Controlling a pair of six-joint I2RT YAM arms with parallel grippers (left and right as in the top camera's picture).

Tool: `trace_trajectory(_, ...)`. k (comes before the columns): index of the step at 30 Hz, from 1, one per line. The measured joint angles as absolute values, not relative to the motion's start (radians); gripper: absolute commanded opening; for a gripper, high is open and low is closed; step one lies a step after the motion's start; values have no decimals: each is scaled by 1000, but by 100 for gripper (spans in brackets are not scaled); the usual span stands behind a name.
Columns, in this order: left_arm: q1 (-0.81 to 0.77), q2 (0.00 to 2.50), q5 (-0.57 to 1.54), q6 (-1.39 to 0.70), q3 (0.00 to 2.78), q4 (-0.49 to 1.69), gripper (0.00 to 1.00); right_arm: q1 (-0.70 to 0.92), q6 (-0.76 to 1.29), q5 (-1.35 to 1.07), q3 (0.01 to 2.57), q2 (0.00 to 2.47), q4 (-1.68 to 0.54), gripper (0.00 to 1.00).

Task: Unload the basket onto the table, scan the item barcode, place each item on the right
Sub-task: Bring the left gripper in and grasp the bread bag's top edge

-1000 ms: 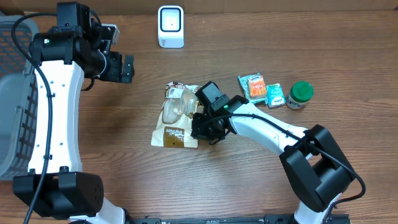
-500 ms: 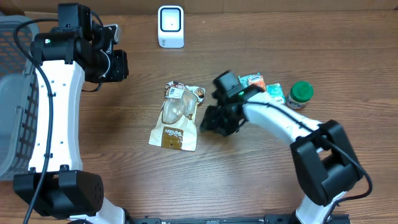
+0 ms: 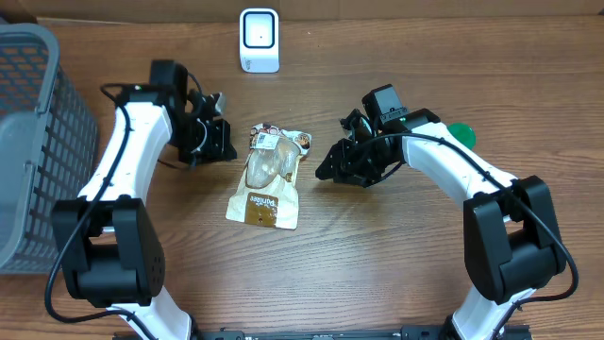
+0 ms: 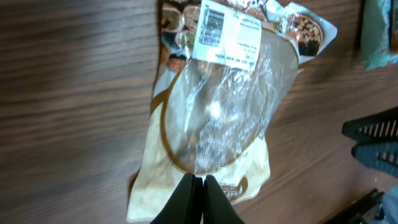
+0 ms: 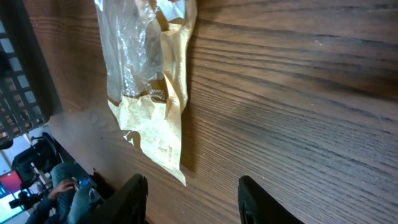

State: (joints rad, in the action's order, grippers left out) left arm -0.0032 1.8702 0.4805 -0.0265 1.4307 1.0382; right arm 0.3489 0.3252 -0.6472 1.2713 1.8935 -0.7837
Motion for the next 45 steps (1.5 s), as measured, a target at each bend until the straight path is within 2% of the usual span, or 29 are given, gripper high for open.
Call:
trace_trajectory(6,-5,1871,532,-60,1293,850,4,350,324,-647,1271,1893,-779,44)
trace_trajectory(13,-10,1871,601,-97,1274,717,4,350,323,-646,1271,1893,-772,45)
trace_trajectory(23,-59,1880,610,-102,1274,706,4,349,321,-639,1271,1893,-770,45)
trace_trajectory(37,-59,2032,579,-103,1274,698,4,349,321,-636,1272,1893,-770,45)
trace_trajectory(44,-59,2049,547,-126,1274,699,4,350,321,-635,1271,1893,-771,46)
trace_trajectory(45,-59,2049,546,-129,1274,699,4,350,321,-635,1271,1893,-771,48)
